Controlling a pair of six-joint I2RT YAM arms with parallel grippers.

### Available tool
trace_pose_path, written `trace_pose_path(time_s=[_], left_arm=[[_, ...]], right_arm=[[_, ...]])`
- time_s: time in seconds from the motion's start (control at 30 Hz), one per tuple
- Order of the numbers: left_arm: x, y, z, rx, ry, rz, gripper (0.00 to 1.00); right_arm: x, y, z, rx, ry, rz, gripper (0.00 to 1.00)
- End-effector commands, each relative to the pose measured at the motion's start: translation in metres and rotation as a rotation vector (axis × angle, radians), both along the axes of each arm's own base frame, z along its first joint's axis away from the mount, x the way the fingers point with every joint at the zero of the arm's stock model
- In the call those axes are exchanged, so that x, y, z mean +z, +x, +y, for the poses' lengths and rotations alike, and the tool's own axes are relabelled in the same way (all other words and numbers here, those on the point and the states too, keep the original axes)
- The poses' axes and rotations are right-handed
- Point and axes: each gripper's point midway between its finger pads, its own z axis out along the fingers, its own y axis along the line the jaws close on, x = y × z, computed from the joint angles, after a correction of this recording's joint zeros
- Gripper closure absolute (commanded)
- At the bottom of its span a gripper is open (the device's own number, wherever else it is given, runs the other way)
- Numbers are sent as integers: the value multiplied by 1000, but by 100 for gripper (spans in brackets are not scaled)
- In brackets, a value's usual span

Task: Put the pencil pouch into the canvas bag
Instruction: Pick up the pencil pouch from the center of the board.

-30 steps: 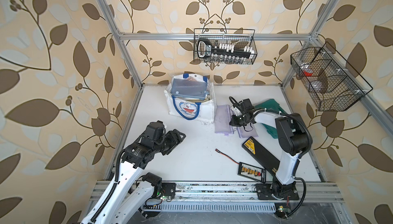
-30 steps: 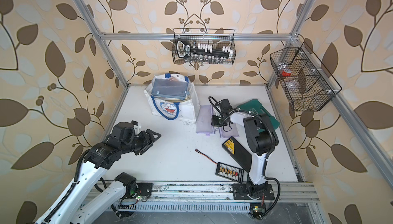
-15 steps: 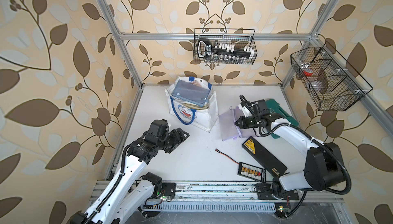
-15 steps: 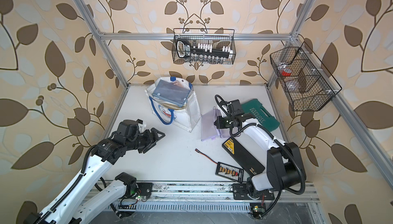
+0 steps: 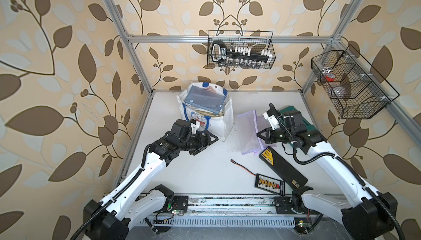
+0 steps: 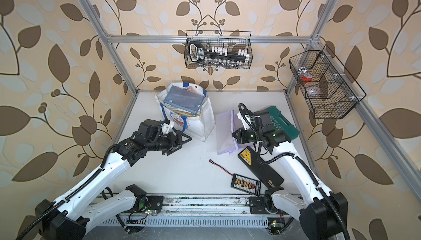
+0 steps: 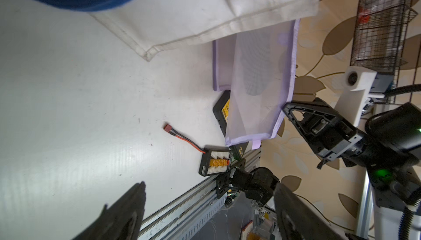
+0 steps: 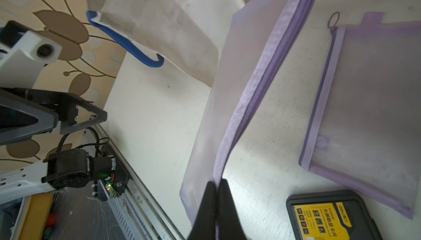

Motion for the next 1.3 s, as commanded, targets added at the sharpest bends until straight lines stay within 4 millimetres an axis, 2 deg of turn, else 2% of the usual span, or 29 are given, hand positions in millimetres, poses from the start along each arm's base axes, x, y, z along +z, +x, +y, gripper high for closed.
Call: trace_pose_path(time_s=[0.0, 0.13, 0.27, 0.5, 0.63, 0.73, 0.83, 0.9, 1.0, 1.03, 1.1, 1.17, 1.27], left_arm=[[51, 8, -28, -108, -156, -136, 11], [67, 11, -45, -160, -210, -170, 5], [74, 14, -55, -180, -235, -184, 3], [76, 11, -68, -185, -300, -196, 3], [75, 7, -74, -190, -323, -196, 5], [76, 4, -77, -193, -345, -205, 15], [80, 3, -73, -172, -348, -225, 35], [81, 4, -66, -135, -331, -239, 50], [79, 3, -57, -91, -297, -252, 79], [79, 3, -55, -88, -287, -253, 86], [81, 0, -52, -88, -264, -257, 98], [83, 0, -46, -68, -229, -267, 100], [90, 6, -30, 2, -133, -290, 100]], right_arm=[[24, -27, 14, 80, 83, 13, 100], [52, -53, 30, 178, 183, -35, 100], [72, -70, 41, 259, 260, -56, 100], [103, -81, 58, 326, 389, -86, 100], [106, -83, 67, 357, 401, -87, 100], [107, -82, 72, 372, 400, -86, 100], [106, -79, 74, 366, 398, -81, 100], [103, -72, 73, 328, 380, -71, 100], [94, -59, 70, 264, 336, -37, 100], [90, -56, 70, 252, 327, -21, 100], [86, -50, 69, 222, 310, -1, 83], [82, -44, 67, 193, 282, 12, 69], [82, -35, 60, 138, 223, -1, 41]])
